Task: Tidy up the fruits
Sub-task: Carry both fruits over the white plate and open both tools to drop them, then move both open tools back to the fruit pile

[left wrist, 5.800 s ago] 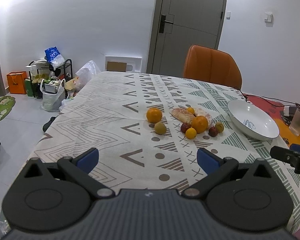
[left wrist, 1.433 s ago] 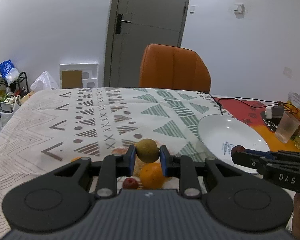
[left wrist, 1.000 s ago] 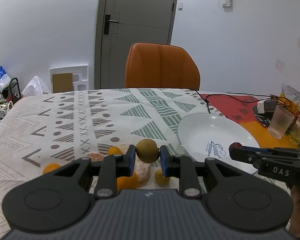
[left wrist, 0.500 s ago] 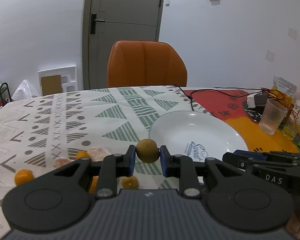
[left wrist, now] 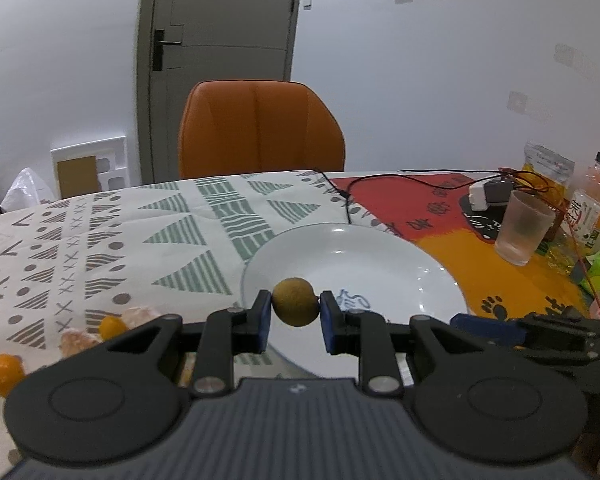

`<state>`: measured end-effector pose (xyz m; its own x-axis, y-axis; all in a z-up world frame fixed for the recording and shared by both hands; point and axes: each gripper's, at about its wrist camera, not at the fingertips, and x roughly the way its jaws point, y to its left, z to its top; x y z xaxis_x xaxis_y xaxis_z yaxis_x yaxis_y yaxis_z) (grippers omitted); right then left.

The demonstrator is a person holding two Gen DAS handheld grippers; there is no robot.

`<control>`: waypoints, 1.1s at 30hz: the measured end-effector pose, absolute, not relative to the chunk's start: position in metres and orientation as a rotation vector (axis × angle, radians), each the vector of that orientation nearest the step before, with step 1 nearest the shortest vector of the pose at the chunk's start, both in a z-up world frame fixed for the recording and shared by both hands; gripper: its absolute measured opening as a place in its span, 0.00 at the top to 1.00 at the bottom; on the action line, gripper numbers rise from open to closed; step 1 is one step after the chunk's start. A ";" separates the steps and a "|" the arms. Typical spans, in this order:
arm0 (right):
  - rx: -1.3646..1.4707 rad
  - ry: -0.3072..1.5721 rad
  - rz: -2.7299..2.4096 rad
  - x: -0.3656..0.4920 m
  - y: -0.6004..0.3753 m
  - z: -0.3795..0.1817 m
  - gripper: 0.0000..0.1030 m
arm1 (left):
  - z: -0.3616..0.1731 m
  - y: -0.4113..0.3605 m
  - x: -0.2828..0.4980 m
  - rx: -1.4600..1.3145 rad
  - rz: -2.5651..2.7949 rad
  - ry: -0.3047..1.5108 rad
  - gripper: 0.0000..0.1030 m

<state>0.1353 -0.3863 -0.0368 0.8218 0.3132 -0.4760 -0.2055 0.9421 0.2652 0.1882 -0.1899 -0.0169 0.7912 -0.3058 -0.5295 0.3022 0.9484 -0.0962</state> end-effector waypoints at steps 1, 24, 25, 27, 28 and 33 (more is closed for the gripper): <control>0.207 0.539 0.278 0.135 -0.387 -0.037 0.64 | -0.017 -0.192 0.189 -0.005 -0.331 0.571 0.76; 0.177 0.553 0.325 0.140 -0.361 -0.033 0.55 | -0.014 -0.131 0.179 -0.068 -0.182 0.585 0.33; 0.174 0.553 0.330 0.140 -0.358 -0.033 0.55 | -0.014 -0.126 0.178 -0.073 -0.171 0.585 0.32; 0.171 0.553 0.342 0.140 -0.352 -0.032 0.53 | -0.014 -0.116 0.175 -0.080 -0.153 0.583 0.30; 0.169 0.555 0.349 0.141 -0.349 -0.032 0.52 | -0.014 -0.112 0.174 -0.080 -0.145 0.583 0.29; 0.150 0.562 0.383 0.142 -0.331 -0.031 0.51 | -0.015 -0.090 0.166 -0.090 -0.095 0.580 0.27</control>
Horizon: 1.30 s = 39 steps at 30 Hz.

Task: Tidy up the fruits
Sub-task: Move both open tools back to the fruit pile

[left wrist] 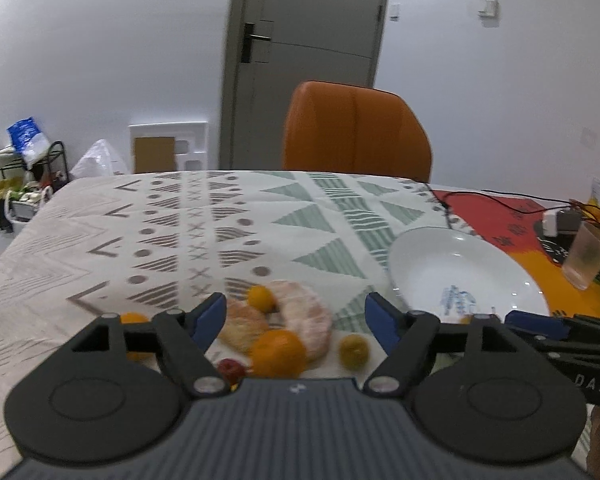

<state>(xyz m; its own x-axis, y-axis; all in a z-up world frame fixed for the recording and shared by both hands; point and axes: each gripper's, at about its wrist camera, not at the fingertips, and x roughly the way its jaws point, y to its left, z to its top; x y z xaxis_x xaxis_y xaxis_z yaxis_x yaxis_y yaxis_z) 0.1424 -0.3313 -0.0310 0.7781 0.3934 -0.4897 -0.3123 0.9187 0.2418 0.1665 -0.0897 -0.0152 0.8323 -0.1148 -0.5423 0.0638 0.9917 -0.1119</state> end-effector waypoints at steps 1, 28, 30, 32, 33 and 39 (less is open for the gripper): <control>0.147 0.562 0.391 0.142 -0.328 -0.030 0.51 | -0.016 -0.085 0.165 -0.092 -0.086 0.579 0.26; 0.075 0.626 0.515 0.146 -0.242 -0.038 0.50 | -0.044 0.008 0.146 -0.190 0.039 0.614 0.22; 0.074 0.631 0.517 0.149 -0.236 -0.039 0.50 | -0.046 0.013 0.146 -0.191 0.042 0.615 0.22; 0.071 0.633 0.524 0.151 -0.230 -0.040 0.50 | -0.048 0.017 0.147 -0.197 0.040 0.619 0.22; 0.068 0.634 0.526 0.152 -0.227 -0.041 0.50 | -0.049 0.019 0.148 -0.201 0.038 0.620 0.22; 0.055 0.652 0.527 0.162 -0.212 -0.047 0.51 | -0.053 0.027 0.152 -0.213 0.039 0.621 0.22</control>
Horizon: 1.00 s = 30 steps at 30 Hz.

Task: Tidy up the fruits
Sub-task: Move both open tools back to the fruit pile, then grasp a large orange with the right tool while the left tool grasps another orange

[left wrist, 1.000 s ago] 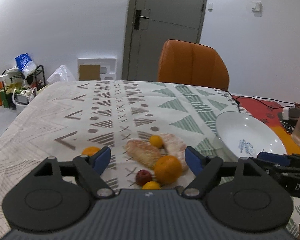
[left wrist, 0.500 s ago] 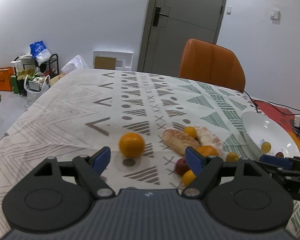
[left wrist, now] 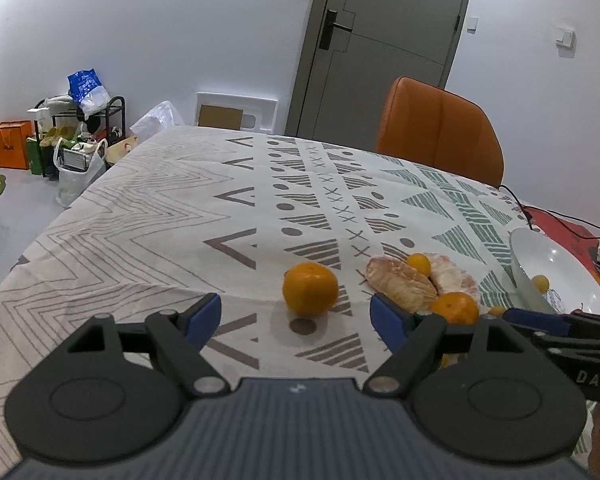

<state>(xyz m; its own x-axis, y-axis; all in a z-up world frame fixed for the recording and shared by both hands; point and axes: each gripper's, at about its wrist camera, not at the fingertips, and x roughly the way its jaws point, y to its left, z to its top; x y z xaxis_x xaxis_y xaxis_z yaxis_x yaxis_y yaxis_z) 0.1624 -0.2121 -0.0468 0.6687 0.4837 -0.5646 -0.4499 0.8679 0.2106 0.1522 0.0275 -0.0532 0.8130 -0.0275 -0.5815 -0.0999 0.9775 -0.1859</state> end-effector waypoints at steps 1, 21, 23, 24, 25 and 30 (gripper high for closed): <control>0.055 0.655 0.528 0.164 -0.208 -0.048 0.51 | -0.053 0.029 0.153 -0.215 0.037 0.622 0.22; 0.064 0.669 0.516 0.178 -0.205 -0.044 0.65 | -0.063 0.026 0.180 -0.229 -0.005 0.621 0.30; 0.066 0.659 0.511 0.177 -0.208 -0.041 0.65 | -0.065 0.024 0.183 -0.225 -0.003 0.627 0.38; 0.068 0.655 0.509 0.177 -0.210 -0.039 0.65 | -0.066 0.024 0.184 -0.231 -0.003 0.631 0.44; 0.072 0.651 0.508 0.176 -0.211 -0.038 0.65 | -0.067 0.025 0.185 -0.235 0.000 0.632 0.47; 0.091 0.625 0.502 0.171 -0.223 -0.033 0.65 | -0.071 0.022 0.184 -0.236 0.013 0.642 0.66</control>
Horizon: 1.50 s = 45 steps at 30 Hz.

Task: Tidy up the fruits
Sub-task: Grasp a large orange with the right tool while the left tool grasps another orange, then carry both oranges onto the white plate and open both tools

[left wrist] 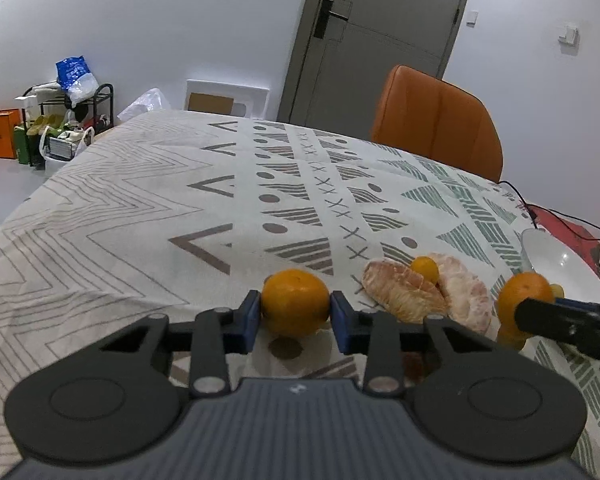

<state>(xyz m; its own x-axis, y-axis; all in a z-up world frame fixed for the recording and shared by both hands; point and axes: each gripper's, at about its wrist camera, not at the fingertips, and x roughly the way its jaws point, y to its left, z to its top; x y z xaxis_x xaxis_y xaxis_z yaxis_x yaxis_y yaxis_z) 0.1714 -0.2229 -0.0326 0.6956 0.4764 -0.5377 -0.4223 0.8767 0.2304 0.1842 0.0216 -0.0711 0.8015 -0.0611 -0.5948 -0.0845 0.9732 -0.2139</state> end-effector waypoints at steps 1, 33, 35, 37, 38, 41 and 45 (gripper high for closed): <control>0.094 0.620 0.501 0.170 -0.225 -0.032 0.65 | -0.069 0.021 0.182 -0.237 0.009 0.637 0.66; 0.221 0.551 0.317 0.158 -0.337 -0.039 0.64 | -0.025 -0.091 0.170 -0.110 -0.141 0.561 0.66; 0.221 0.544 0.305 0.156 -0.343 -0.039 0.64 | -0.025 -0.096 0.170 -0.101 -0.147 0.561 0.66; 0.231 0.545 0.299 0.156 -0.349 -0.040 0.64 | -0.024 -0.102 0.171 -0.093 -0.155 0.562 0.66; 0.233 0.547 0.293 0.156 -0.351 -0.041 0.63 | -0.024 -0.105 0.171 -0.090 -0.159 0.562 0.66; 0.227 0.530 0.269 0.153 -0.355 -0.041 0.46 | -0.023 -0.114 0.172 -0.079 -0.172 0.562 0.66; 0.226 0.506 0.264 0.147 -0.363 -0.039 0.42 | -0.022 -0.128 0.173 -0.060 -0.193 0.559 0.66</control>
